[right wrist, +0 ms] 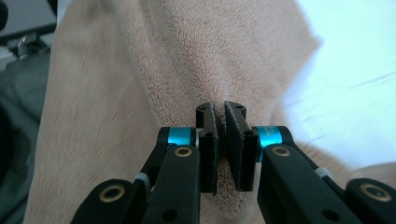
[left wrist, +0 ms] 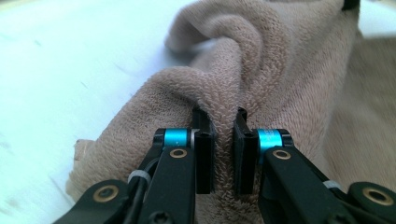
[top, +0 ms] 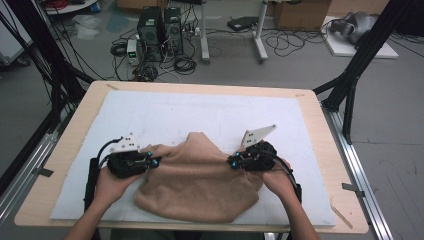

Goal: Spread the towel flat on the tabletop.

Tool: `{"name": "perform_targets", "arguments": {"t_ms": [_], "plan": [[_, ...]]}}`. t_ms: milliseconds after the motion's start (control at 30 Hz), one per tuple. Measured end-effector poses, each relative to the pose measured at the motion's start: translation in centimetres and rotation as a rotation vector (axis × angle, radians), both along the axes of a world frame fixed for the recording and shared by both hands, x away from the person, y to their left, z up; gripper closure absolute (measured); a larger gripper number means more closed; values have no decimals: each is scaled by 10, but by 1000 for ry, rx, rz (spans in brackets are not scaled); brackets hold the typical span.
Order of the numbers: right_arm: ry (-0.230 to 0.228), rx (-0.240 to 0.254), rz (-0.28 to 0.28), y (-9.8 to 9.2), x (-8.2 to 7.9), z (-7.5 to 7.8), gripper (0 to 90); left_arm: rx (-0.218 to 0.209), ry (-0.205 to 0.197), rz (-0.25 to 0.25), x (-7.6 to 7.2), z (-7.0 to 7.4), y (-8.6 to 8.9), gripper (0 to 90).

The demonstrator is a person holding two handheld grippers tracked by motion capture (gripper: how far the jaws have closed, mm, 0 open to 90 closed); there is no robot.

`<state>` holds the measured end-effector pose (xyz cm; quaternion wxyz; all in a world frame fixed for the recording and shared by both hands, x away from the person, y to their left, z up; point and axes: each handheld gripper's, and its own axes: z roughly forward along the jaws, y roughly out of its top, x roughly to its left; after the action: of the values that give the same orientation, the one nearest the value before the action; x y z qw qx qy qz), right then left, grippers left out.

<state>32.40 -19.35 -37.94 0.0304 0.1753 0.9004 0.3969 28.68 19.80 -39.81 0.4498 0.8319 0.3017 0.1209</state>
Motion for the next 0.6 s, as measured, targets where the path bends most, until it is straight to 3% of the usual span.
{"name": "perform_targets", "arguments": {"t_ms": [100,200,300,367,400,433,467,533,600], "plan": [[25,-10,4,0,-8,-14,845,25,24,-15,-12,-11,-2,817],[57,-29,24,1,-17,-28,846,55,47,-61,-22,-21,-6,811],[93,-45,46,1,-22,-38,832,68,48,-103,-27,-23,-9,730],[88,-22,50,-1,-22,-33,772,36,44,-106,-25,-15,-5,620],[54,33,41,-2,-23,-18,729,25,32,-96,-24,-10,-2,526],[54,33,41,-2,-23,-18,729,12,25,-82,-21,-4,2,526],[28,44,42,-1,-22,-8,720,-3,18,-73,-18,2,5,507],[-19,49,35,5,-17,8,662,-34,6,-37,-10,12,11,492],[-47,37,27,13,-6,17,595,-38,12,0,0,15,13,467]]}}
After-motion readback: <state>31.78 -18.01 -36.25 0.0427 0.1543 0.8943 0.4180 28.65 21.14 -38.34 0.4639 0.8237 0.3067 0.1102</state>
